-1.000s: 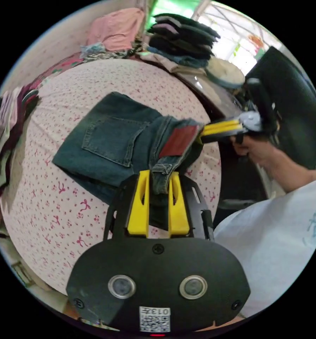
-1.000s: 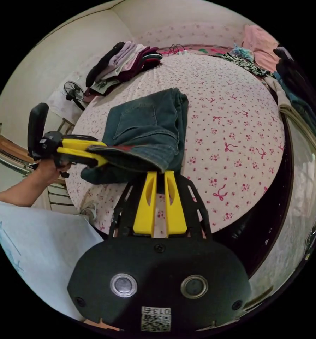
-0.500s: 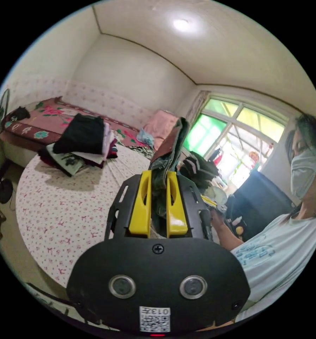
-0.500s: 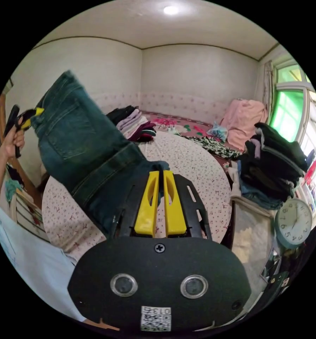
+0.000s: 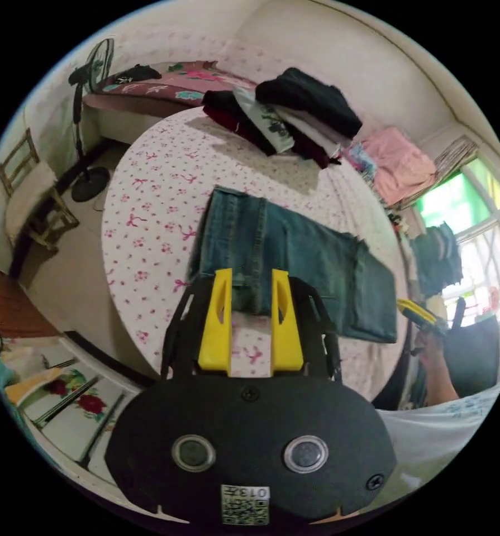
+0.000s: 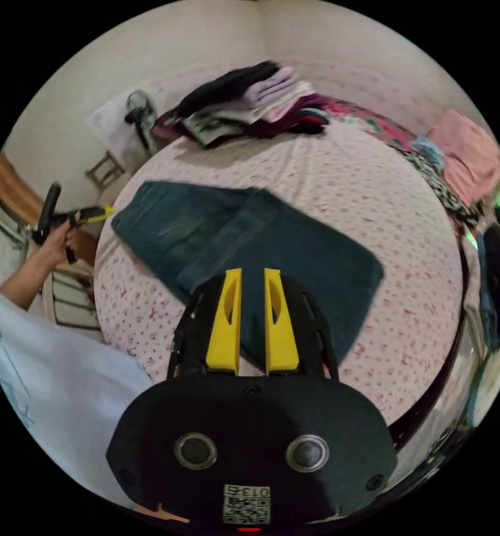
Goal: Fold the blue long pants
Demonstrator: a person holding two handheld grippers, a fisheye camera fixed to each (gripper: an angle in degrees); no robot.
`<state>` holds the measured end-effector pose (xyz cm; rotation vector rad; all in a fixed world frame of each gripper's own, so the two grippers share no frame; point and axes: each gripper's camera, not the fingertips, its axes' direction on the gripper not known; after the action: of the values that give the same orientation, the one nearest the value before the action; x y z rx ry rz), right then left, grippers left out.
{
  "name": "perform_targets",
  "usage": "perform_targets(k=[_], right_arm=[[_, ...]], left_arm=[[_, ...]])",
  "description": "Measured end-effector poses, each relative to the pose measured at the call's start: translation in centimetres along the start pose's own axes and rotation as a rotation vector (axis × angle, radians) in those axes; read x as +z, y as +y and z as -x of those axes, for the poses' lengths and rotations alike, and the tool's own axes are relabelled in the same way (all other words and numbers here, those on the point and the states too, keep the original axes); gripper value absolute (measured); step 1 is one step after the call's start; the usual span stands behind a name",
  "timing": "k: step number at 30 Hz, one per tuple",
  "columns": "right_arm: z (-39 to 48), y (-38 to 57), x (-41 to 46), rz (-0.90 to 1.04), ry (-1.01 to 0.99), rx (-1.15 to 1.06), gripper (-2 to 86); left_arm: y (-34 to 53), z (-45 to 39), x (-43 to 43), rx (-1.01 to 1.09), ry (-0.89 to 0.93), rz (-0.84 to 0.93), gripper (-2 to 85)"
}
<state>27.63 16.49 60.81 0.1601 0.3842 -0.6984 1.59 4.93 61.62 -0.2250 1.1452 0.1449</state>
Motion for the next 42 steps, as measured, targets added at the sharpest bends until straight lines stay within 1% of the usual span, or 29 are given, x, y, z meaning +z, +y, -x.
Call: perform_targets(k=[2,4,6,7,8,10,11,12,13,14,16,17,18,19,20,21,22,25,28,29,30,32,35,36,37,38,40,41,42], right_arm=[[4.8,-1.0,3.1,0.08,-0.004,-0.068,12.2],[7.1,-1.8,4.9,0.12,-0.047,-0.057,13.9],[8.8,-2.2,6.6,0.179,0.0,-0.079,14.2],[9.3,-2.1,7.8,0.217,0.038,-0.089,14.0],[9.3,-1.9,7.9,0.203,0.04,-0.078,13.3],[8.8,-1.6,7.6,0.202,0.027,-0.059,11.1],[8.6,-1.4,7.3,0.213,0.069,-0.073,8.8],[8.4,-1.3,7.2,0.215,0.075,-0.076,8.1],[7.4,-1.1,6.9,0.213,0.055,-0.034,6.7],[6.4,-0.8,6.5,0.213,0.028,-0.007,6.1],[5.2,-0.5,5.8,0.212,-0.007,0.033,5.5],[4.7,-0.1,4.5,0.186,0.009,0.051,5.3],[4.4,0.1,3.6,0.162,0.018,0.064,5.2],[3.6,0.6,1.2,0.097,0.024,0.099,5.1],[2.6,1.5,-1.8,0.012,0.032,0.136,4.9],[2.0,1.9,-3.3,-0.03,0.032,0.155,4.9],[0.7,3.1,-6.5,-0.117,0.021,0.198,4.7],[-3.0,6.7,-14.7,-0.349,-0.021,0.298,4.5],[-5.9,11.0,-22.9,-0.558,0.027,0.352,4.5],[-6.7,12.8,-25.7,-0.625,0.054,0.366,4.6],[-7.1,13.7,-26.8,-0.65,0.067,0.372,4.6],[-9.0,17.3,-29.6,-0.698,0.077,0.418,4.7],[-11.8,21.8,-29.4,-0.677,0.07,0.52,4.7],[-12.3,22.7,-28.8,-0.658,0.078,0.544,4.8],[-13.5,24.2,-27.1,-0.592,0.077,0.599,5.0],[-14.9,25.8,-24.8,-0.509,0.064,0.664,5.1],[-16.8,28.3,-20.8,-0.385,0.059,0.751,5.4],[-18.1,30.3,-18.2,-0.292,0.072,0.847,5.5],[-18.7,31.4,-17.1,-0.244,0.074,0.905,5.6]], left_arm=[[-0.6,1.1,0.1,-0.026,-0.034,0.006,14.8],[-1.5,2.5,0.5,-0.047,-0.022,0.047,18.1],[-1.9,2.9,1.2,-0.029,0.023,0.115,19.1],[-1.9,2.4,0.9,0.004,-0.013,0.101,19.3],[-2.0,2.1,0.9,0.029,-0.03,0.118,19.2],[-1.8,0.7,0.7,0.103,-0.14,0.136,18.5],[-1.6,0.5,0.6,0.105,-0.164,0.128,17.5],[-1.2,0.0,0.4,0.112,-0.209,0.119,15.5],[-1.1,-0.4,0.2,0.141,-0.231,0.125,11.3],[-1.1,-0.6,0.1,0.153,-0.221,0.124,9.2],[-1.3,-0.5,-0.8,0.17,-0.147,0.141,7.3],[-1.4,-0.4,-1.1,0.176,-0.129,0.142,7.0],[-1.5,0.0,-2.3,0.176,-0.057,0.12,6.6],[-1.6,0.6,-4.1,0.16,0.056,0.075,6.3],[-1.6,0.8,-5.0,0.154,0.11,0.052,6.2],[-1.8,1.2,-6.9,0.146,0.207,0.007,6.0],[-2.0,1.3,-9.0,0.143,0.308,-0.056,5.9],[-2.1,0.8,-14.4,0.178,0.517,-0.221,5.7],[-1.8,-0.5,-20.0,0.27,0.567,-0.354,5.7],[-1.6,-0.6,-21.0,0.288,0.561,-0.381,5.7],[-1.4,-0.4,-22.8,0.308,0.549,-0.421,5.8],[-1.2,0.5,-24.7,0.289,0.532,-0.436,5.8],[-0.3,2.7,-25.7,0.215,0.408,-0.429,6.1],[-0.1,3.7,-25.2,0.186,0.327,-0.392,6.2],[0.2,4.9,-24.2,0.123,0.234,-0.347,6.4],[0.4,5.6,-23.5,0.097,0.193,-0.322,6.5],[1.1,8.1,-20.4,0.01,0.04,-0.186,6.4],[1.5,8.7,-19.7,-0.014,0.002,-0.17,6.4],[2.3,9.8,-18.7,-0.048,-0.042,-0.129,6.5]])
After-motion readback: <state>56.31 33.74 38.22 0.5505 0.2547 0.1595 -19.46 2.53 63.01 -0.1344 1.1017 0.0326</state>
